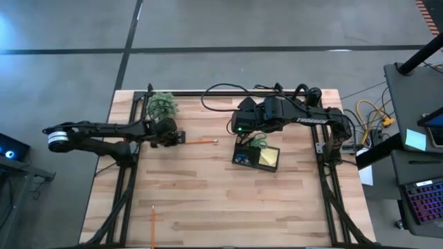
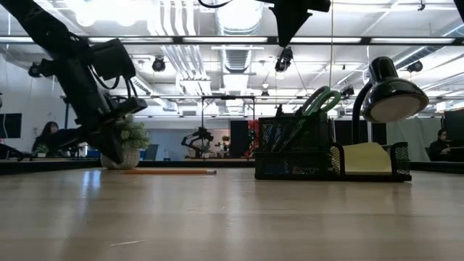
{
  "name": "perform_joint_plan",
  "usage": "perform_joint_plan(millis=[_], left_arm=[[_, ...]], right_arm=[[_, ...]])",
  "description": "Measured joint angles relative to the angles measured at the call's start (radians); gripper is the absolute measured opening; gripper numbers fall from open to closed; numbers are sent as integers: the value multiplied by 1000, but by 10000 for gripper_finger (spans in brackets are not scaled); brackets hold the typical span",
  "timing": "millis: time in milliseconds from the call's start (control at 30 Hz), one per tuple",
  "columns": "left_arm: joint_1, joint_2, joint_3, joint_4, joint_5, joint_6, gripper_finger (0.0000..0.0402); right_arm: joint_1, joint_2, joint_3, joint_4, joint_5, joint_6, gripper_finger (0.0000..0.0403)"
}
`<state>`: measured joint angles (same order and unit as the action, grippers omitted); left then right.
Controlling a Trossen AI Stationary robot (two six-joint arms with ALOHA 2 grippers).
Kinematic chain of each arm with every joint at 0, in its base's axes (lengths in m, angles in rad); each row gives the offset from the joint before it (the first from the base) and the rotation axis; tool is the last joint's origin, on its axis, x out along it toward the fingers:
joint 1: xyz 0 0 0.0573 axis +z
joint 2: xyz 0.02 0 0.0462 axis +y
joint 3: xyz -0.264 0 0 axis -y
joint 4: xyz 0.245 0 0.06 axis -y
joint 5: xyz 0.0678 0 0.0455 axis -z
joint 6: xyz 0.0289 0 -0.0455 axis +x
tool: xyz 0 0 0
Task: Pick and place office supplies into organizer
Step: Put the right orange pencil into the black mesh organizer
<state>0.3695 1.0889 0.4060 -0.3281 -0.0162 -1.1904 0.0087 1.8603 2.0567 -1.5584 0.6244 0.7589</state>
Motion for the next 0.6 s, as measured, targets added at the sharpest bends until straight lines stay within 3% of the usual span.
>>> perform_joint_plan(millis=[600], left_arm=[[1,102,1,77,4,23,0]], right_arm=[[0,0,0,4,1,0,13]])
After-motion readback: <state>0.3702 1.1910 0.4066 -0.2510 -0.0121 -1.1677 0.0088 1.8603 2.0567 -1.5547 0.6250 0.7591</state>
